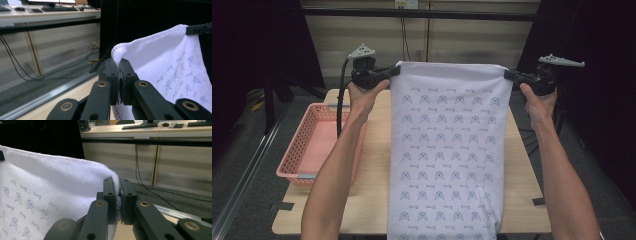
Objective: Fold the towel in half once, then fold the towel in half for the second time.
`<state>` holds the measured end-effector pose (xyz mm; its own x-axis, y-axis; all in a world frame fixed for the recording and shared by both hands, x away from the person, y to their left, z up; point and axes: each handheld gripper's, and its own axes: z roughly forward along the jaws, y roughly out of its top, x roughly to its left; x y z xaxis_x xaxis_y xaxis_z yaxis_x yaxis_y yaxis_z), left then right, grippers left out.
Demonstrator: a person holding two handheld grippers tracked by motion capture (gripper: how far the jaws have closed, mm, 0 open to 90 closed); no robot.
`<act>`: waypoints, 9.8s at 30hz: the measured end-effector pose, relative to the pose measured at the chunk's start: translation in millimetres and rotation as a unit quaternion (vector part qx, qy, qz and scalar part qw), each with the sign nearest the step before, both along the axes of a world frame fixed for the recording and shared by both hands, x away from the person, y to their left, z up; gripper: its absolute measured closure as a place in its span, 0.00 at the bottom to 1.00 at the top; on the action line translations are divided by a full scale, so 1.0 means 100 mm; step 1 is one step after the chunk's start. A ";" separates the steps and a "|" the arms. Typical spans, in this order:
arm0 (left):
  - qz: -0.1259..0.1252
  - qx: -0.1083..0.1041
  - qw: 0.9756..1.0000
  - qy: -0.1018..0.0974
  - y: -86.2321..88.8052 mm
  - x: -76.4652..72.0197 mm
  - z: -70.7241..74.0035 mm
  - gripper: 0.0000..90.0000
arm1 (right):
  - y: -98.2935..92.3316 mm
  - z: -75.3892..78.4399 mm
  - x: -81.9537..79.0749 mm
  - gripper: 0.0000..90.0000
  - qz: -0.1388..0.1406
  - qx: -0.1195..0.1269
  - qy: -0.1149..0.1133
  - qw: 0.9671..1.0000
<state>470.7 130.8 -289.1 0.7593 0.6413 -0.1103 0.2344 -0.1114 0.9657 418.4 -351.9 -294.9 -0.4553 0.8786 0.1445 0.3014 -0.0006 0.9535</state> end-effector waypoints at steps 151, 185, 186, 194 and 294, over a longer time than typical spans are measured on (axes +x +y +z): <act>-0.012 0.047 0.996 0.070 0.07 -0.54 -0.81 0.97 | -0.01 -0.79 -0.29 0.96 0.052 -0.016 0.079 0.995; -0.159 0.127 0.966 0.162 0.41 -2.21 -1.68 0.94 | 0.09 -1.64 -2.31 0.89 0.185 -0.069 0.159 0.967; -0.167 0.132 0.963 0.168 0.41 -2.25 -1.72 0.94 | 0.08 -1.69 -2.36 0.87 0.191 -0.072 0.168 0.964; -0.216 0.169 0.944 0.185 0.43 -2.46 -1.77 0.87 | 0.09 -1.71 -2.61 0.77 0.229 -0.062 0.189 0.953; -0.042 0.167 0.964 0.204 0.04 -0.83 -2.14 0.61 | 0.24 -2.06 -0.79 0.82 0.102 -0.148 0.225 0.958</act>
<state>387.8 135.0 -503.1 0.7468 0.6315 -0.2085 0.5634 -0.4342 0.7029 339.3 -327.5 -500.8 -0.5717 0.8109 0.1247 0.6468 0.3520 0.6766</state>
